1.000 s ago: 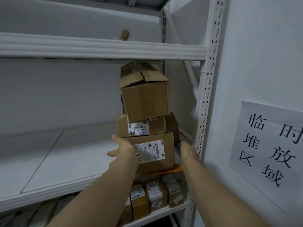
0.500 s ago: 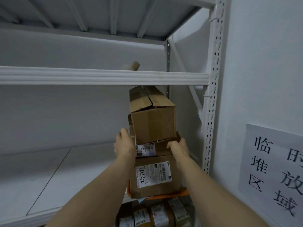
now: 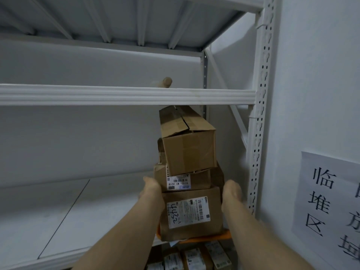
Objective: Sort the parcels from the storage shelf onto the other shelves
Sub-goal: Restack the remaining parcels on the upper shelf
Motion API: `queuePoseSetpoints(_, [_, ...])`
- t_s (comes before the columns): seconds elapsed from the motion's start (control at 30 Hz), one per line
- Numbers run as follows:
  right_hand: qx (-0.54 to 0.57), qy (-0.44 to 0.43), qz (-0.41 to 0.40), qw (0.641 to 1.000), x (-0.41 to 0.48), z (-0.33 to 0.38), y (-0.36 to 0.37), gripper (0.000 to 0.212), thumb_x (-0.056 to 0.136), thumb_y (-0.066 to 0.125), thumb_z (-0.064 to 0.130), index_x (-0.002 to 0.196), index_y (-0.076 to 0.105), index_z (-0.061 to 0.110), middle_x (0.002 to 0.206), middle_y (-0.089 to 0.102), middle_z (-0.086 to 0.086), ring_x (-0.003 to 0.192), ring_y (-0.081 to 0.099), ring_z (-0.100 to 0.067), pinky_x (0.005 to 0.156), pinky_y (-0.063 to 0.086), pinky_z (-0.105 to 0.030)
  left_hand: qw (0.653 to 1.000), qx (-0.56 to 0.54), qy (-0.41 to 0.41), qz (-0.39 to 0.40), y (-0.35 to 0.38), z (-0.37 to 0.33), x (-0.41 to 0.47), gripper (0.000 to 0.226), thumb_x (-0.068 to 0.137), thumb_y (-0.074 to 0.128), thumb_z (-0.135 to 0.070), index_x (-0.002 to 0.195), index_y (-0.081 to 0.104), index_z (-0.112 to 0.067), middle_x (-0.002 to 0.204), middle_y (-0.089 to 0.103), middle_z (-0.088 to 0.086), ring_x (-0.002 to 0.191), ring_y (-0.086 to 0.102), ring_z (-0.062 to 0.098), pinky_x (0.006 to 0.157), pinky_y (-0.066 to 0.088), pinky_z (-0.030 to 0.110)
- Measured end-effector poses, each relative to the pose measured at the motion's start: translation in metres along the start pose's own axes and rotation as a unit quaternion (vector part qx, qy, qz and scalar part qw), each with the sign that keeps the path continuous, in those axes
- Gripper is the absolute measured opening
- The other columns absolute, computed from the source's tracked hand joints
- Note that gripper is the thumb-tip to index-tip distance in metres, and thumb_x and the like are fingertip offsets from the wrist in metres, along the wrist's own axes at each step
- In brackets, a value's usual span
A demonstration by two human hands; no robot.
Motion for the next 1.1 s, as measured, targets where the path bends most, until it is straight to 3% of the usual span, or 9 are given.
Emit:
queuePoseSetpoints(0.13, [-0.052,0.106,-0.016,0.993,0.053,-0.075,-0.009,0.040,0.081,0.044,0.038,0.100,0.060,0.007,0.104,0.060,-0.018,0.091,0.060,-0.035,0.080,0.054,-0.048,1.000,0.012,-0.007,0.000,-0.001,0.034,0.009,0.062,0.096,0.021,-0.051,0.120,0.060,-0.009,0.082,0.069,0.016,0.071,0.065,0.032,0.059,0.049,0.042])
queuePoseSetpoints(0.27, [-0.074,0.124,0.031,0.989,0.000,-0.073,-0.027,0.030,0.099,0.046,0.024,0.113,0.056,-0.001,0.092,0.054,-0.018,0.088,0.056,-0.032,0.080,0.051,-0.041,0.999,-0.008,-0.031,0.039,0.002,0.063,0.002,0.055,0.102,0.018,-0.037,0.136,0.046,-0.004,0.133,0.054,0.023,0.125,0.048,0.038,0.104,0.034,0.048])
queuePoseSetpoints(0.33, [-0.103,0.131,0.053,0.985,-0.006,-0.077,-0.030,0.023,0.101,0.044,0.017,0.115,0.053,0.001,0.077,0.044,-0.014,0.069,0.048,-0.025,0.060,0.046,-0.035,0.999,-0.024,-0.023,0.016,0.001,0.073,0.000,0.054,0.104,0.018,-0.033,0.144,0.035,-0.001,0.146,0.041,0.021,0.135,0.037,0.037,0.113,0.029,0.045])
queuePoseSetpoints(0.4, [-0.083,0.141,0.060,0.985,-0.008,-0.081,-0.033,0.018,0.101,0.045,0.018,0.109,0.050,0.004,0.081,0.047,-0.016,0.067,0.048,-0.025,0.057,0.046,-0.037,0.996,-0.057,-0.062,0.005,0.000,0.081,-0.004,0.063,0.102,0.019,-0.045,0.145,0.033,-0.001,0.147,0.040,0.018,0.137,0.033,0.038,0.116,0.022,0.049])
queuePoseSetpoints(0.53, [-0.036,0.157,0.044,0.986,-0.001,-0.095,-0.034,0.027,0.098,0.047,0.011,0.124,0.051,0.002,0.107,0.058,-0.021,0.088,0.058,-0.032,0.082,0.055,-0.046,0.992,-0.054,-0.113,0.005,0.002,0.084,-0.017,0.069,0.099,0.018,-0.057,0.148,0.028,-0.009,0.152,0.029,0.015,0.140,0.021,0.044,0.113,0.009,0.063])
queuePoseSetpoints(0.6, [-0.045,0.151,0.031,0.987,-0.001,-0.099,-0.034,0.030,0.096,0.046,0.002,0.126,0.047,0.004,0.114,0.056,-0.024,0.096,0.059,-0.036,0.076,0.056,-0.045,0.989,-0.066,-0.130,-0.002,0.002,0.084,-0.016,0.071,0.097,0.019,-0.060,0.147,0.031,-0.011,0.152,0.029,0.015,0.140,0.020,0.044,0.112,0.010,0.066])
queuePoseSetpoints(0.77, [-0.075,0.160,0.043,0.983,-0.005,-0.105,-0.026,0.029,0.095,0.049,0.001,0.125,0.048,0.000,0.097,0.059,-0.024,0.067,0.057,-0.028,0.045,0.045,-0.035,0.992,-0.087,-0.093,0.012,-0.004,0.076,-0.009,0.072,0.093,0.020,-0.065,0.140,0.044,-0.015,0.142,0.044,0.013,0.134,0.035,0.037,0.112,0.021,0.059])
queuePoseSetpoints(0.93, [-0.045,0.193,0.101,0.975,-0.020,-0.110,-0.010,0.032,0.094,0.044,-0.010,0.124,0.048,0.001,0.109,0.056,-0.028,0.079,0.060,-0.036,0.055,0.053,-0.042,0.992,-0.117,-0.049,-0.008,-0.020,0.068,0.012,0.073,0.092,0.020,-0.066,0.127,0.055,-0.012,0.119,0.061,0.012,0.119,0.053,0.033,0.109,0.034,0.050])
queuePoseSetpoints(1.1, [0.002,0.205,0.090,0.975,-0.038,-0.112,-0.001,0.029,0.099,0.042,0.001,0.127,0.047,0.002,0.114,0.057,-0.030,0.092,0.059,-0.041,0.059,0.052,-0.046,0.991,-0.107,-0.067,-0.042,-0.037,0.061,0.012,0.072,0.096,0.020,-0.062,0.144,0.034,-0.010,0.147,0.039,0.014,0.138,0.030,0.039,0.115,0.015,0.057])
Point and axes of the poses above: each hand's wrist, its own x-axis towards the middle knuckle, its own y-axis out of the palm, z = x × y, the point moved 3 cm from there along x, towards the middle knuckle
